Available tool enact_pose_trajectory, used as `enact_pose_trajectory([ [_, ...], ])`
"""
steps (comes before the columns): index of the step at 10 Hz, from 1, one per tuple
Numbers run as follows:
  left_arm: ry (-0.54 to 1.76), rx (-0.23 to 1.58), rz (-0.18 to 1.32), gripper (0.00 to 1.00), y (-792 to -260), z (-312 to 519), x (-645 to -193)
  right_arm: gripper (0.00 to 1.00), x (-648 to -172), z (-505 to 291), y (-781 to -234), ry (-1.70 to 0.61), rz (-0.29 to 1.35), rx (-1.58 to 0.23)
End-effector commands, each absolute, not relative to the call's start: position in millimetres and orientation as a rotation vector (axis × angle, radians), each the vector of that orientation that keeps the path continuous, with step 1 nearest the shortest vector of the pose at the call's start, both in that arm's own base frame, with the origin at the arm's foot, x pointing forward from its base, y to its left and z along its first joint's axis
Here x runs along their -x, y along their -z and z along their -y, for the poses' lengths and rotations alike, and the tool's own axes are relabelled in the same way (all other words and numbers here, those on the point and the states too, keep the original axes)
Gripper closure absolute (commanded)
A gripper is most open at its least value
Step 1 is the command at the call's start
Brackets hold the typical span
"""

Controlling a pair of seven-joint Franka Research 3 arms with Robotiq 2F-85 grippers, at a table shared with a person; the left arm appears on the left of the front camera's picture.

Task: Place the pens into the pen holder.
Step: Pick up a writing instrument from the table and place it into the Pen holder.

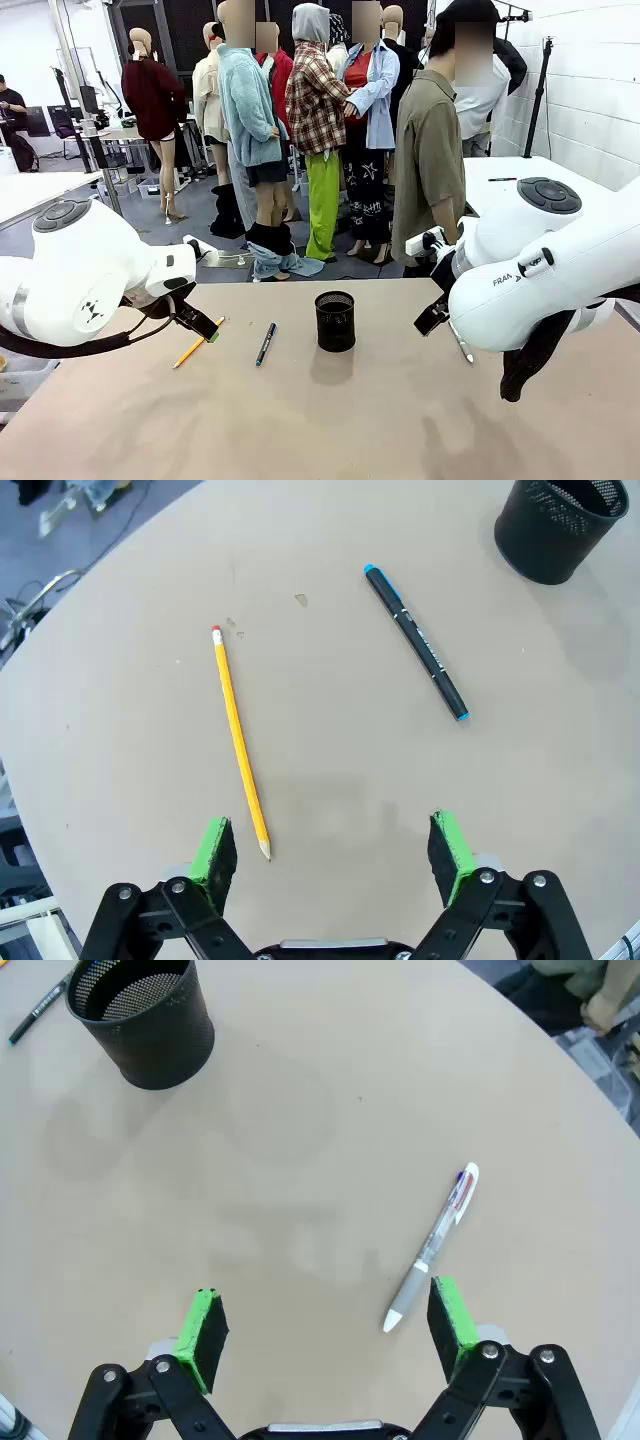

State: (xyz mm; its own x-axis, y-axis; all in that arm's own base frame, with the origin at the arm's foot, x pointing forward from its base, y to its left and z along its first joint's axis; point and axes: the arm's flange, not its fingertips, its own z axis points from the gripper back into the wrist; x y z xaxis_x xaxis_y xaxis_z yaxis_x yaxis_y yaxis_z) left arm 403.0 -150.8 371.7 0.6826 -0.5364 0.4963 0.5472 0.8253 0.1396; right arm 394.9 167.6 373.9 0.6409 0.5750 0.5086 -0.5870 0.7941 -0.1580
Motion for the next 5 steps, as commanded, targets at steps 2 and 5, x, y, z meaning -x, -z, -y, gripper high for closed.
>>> enact_pose_trajectory([
  [2, 0.608, 0.021, 0.550, 0.00, -371.7, 150.9, -403.0, 0.00, -394.8, -167.7, -373.9, -0.662, 0.572, -0.022],
  [5, 0.608, 0.021, 0.550, 0.00, -371.7, 150.9, -403.0, 0.00, -394.8, -167.7, -373.9, -0.662, 0.572, -0.022],
])
